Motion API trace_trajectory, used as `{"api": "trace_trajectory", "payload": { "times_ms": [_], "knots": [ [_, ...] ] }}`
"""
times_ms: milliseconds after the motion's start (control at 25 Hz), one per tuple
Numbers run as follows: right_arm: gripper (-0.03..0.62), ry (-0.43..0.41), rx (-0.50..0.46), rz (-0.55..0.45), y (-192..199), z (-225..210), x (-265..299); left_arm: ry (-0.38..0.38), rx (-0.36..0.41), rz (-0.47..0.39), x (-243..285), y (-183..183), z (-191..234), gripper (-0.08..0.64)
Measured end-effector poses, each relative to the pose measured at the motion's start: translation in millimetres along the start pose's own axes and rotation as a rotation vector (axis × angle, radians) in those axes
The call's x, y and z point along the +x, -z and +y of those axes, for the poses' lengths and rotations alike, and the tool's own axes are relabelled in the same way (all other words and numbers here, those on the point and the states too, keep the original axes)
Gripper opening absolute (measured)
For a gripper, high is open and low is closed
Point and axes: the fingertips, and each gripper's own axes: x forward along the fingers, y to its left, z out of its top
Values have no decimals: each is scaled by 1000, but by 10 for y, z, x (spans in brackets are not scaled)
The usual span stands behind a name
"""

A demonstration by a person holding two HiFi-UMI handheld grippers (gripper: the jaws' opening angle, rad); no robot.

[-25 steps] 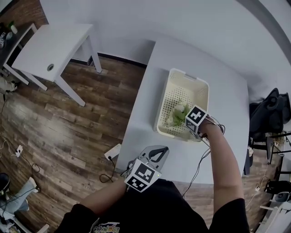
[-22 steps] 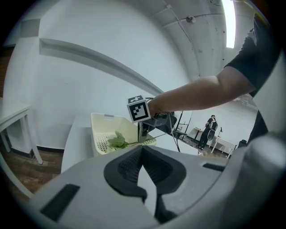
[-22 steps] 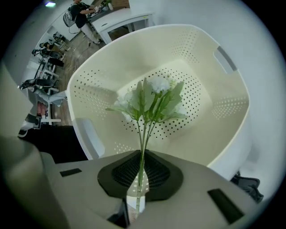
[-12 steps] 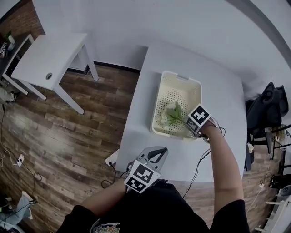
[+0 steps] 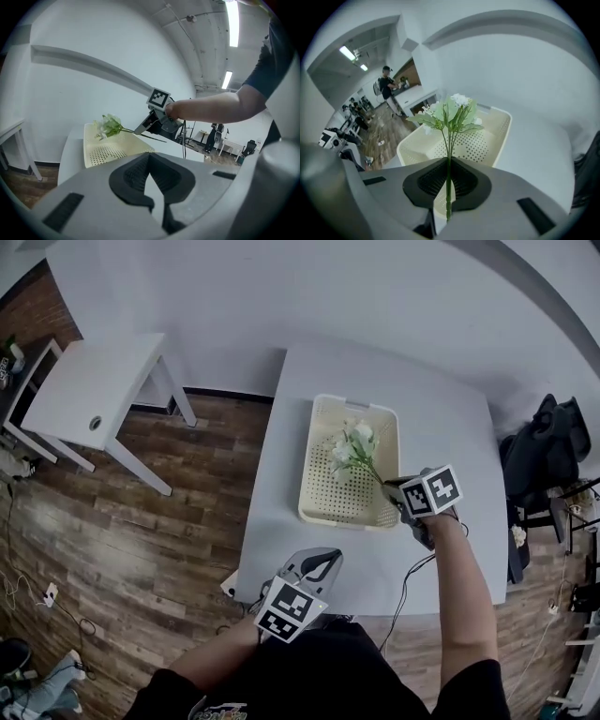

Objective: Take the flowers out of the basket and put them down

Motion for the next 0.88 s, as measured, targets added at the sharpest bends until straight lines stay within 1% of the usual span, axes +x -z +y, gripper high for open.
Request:
{"api": "trace_trajectory", "payload": {
  "times_ms": [200,400,480,600,880],
  "knots": [
    [35,-30,142,-245,-48,-100,-340,13,22,13,94,-42,-60,6],
    [35,-27,262,-413,76,-295,-692,31,31,12,200,-113,-129,6],
    [35,-2,304,-467,177,-385,-821,45,43,11,236,-129,-164,6],
    [35,48,365,-534,396,-527,-1016,87,74,21,328,-155,-291,6],
    [35,152,469,-619,945,-904,-1376,156,122,42,638,-203,-702,6]
  ]
}}
